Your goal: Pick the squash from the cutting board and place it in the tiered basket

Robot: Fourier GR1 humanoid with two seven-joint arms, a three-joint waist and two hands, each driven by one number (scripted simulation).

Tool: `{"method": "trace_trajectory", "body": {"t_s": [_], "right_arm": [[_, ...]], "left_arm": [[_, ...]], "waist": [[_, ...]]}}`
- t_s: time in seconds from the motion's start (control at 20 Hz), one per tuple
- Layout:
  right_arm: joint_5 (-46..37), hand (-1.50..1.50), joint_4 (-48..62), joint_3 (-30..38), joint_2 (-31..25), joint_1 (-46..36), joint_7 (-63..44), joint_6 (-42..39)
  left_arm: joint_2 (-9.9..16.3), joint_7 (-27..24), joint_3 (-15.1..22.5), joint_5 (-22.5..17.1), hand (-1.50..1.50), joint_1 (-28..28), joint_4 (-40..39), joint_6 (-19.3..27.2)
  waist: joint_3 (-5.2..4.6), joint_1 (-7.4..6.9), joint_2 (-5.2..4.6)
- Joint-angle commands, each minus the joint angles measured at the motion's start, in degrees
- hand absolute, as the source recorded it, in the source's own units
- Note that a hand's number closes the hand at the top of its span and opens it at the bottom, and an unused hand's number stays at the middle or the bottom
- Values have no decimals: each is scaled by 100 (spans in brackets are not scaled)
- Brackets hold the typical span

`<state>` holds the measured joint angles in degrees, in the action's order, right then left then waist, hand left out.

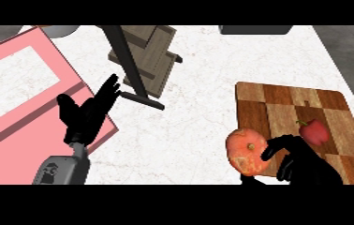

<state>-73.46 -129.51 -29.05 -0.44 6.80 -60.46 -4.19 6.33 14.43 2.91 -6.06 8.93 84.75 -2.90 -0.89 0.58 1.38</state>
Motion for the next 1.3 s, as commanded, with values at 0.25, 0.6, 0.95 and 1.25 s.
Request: {"method": "trace_trajectory", "body": {"t_s": [0.25, 0.6, 0.95, 1.25], "right_arm": [[-1214, 150, -936, -879, 42, -1333, -1165, -828], [-1572, 150, -845, -789, 42, -2193, -1187, -1214], [-1364, 150, -282, -355, 42, -2875, -1230, -1495], [-973, 150, 146, 405, 42, -3732, -1392, -1399]], "left_arm": [[24, 96, -34, -26, 0, 120, 10, -4], [60, 34, 17, 40, 0, 80, -24, -49], [-54, -4, 115, 77, 0, 182, 12, -18], [-81, 11, 213, 51, 0, 178, -2, -126]], "waist": [[-22, -18, 16], [-27, -79, -18], [-15, -267, -98], [6, -496, -151]]}}
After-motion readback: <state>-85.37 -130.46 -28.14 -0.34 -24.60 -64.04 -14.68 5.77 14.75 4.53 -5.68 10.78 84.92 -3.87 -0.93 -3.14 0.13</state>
